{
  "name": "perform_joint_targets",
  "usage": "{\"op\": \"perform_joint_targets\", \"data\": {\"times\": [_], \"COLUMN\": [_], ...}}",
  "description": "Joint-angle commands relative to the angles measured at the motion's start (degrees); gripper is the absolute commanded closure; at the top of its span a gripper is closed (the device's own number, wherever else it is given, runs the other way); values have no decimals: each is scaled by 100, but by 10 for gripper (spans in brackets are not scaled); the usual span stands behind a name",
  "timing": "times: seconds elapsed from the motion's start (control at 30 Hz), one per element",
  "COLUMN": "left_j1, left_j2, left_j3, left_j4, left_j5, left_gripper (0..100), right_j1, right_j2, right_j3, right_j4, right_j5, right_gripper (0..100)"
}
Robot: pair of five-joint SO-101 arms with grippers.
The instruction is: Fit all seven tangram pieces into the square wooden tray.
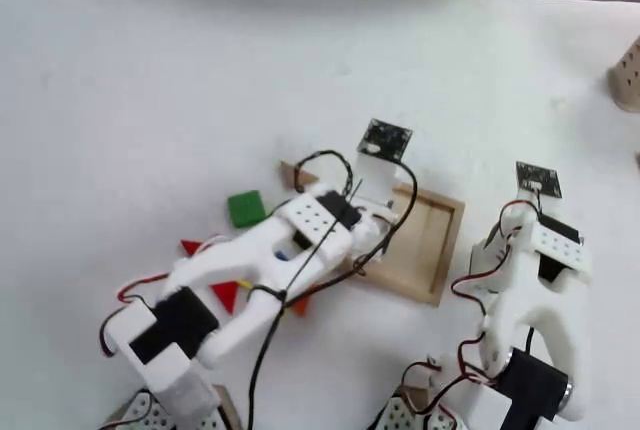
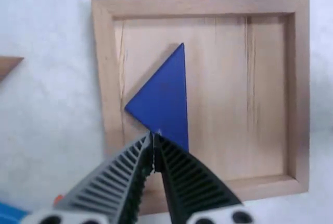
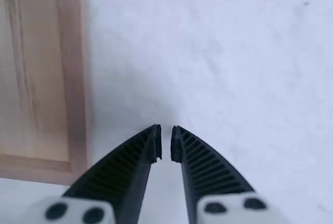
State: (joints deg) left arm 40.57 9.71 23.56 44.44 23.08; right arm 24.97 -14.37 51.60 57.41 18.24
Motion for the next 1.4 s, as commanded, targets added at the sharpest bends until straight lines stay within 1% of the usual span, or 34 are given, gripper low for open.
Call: {"op": "perform_joint_targets", "data": {"times": [0.0, 0.13, 0.23, 0.4, 0.5, 0.67, 0.77, 0.93, 1.03, 1.1, 1.17, 1.27, 1.37], "left_j1": [92, 57, 31, -119, -198, -585, -787, -840, -760, -585, -303, 163, 479], "left_j2": [-13, 31, 391, 1235, 1411, 1411, 1411, 1332, 945, 576, 198, -268, -541], "left_j3": [-202, -211, -466, -1407, -1767, -1837, -1837, -1873, -1873, -1802, -1477, -712, -105], "left_j4": [62, 18, 70, 756, 1055, 1064, 853, 791, 1081, 1354, 1389, 853, 62], "left_j5": [158, 352, 378, 378, 378, 378, 378, 352, 343, 343, 334, 264, -167], "left_gripper": [976, 976, 976, 976, 976, 976, 976, 976, 976, 976, 976, 976, 976], "right_j1": [-127, -154, -154, -145, -145, -145, -145, -145, -145, -145, -145, -145, -145], "right_j2": [-92, -92, -92, -92, -92, -92, -92, -92, -92, -92, -92, -92, -92], "right_j3": [-35, -35, -35, -26, -26, -26, -26, -26, -26, -26, -26, -26, -26], "right_j4": [-84, -84, -84, -84, -84, -84, -84, -84, -84, -84, -84, -84, -84], "right_j5": [79, 79, 79, 79, 79, 79, 79, 79, 79, 79, 79, 79, 79], "right_gripper": [954, 954, 954, 954, 954, 954, 954, 954, 954, 954, 954, 954, 954]}}
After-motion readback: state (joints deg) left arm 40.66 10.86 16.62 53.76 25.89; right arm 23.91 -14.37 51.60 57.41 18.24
